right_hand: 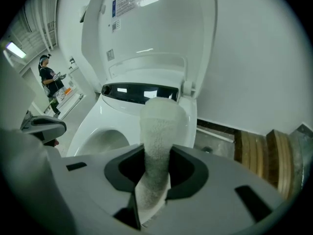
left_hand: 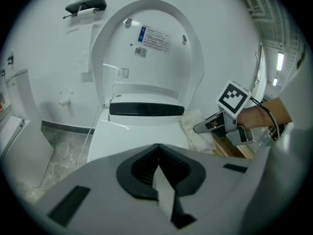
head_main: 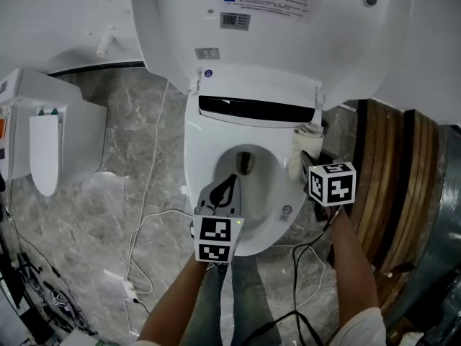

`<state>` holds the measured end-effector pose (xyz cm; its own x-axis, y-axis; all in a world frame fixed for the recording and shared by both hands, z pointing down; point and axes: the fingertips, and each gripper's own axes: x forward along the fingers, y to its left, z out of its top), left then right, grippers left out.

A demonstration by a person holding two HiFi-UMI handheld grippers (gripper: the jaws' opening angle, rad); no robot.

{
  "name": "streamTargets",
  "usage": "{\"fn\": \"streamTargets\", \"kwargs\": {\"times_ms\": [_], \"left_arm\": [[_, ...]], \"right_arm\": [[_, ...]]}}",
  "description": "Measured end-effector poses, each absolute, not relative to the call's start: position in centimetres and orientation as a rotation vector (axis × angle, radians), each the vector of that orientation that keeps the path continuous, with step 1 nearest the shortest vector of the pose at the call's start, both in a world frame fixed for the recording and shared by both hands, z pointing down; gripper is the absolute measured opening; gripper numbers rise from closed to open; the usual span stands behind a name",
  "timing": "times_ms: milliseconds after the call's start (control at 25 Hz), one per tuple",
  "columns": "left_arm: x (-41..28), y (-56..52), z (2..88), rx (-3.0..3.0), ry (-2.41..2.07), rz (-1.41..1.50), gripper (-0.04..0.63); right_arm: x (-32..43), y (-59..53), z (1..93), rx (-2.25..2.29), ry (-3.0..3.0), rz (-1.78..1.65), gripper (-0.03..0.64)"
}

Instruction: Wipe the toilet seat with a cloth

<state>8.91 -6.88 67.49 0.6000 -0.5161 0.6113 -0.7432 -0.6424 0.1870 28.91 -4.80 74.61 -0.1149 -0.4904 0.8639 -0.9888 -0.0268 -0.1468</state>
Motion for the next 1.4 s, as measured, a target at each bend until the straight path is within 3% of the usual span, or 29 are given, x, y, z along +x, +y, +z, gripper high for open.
{"fn": "streamTargets", "kwargs": {"times_ms": [760, 1400], "left_arm": [[1.6, -2.6, 55.8, 2.498, -0.958, 0.616, 0.011], [-3.5, 4.2, 41.2, 2.524, -0.898, 0.447, 0.011]], "right_arm": [[18.8, 1.4, 63.9, 1.755, -1.648, 1.131, 0.109], [9.5, 10.8, 44.3, 2.096, -1.605, 0.866, 0.109]]}}
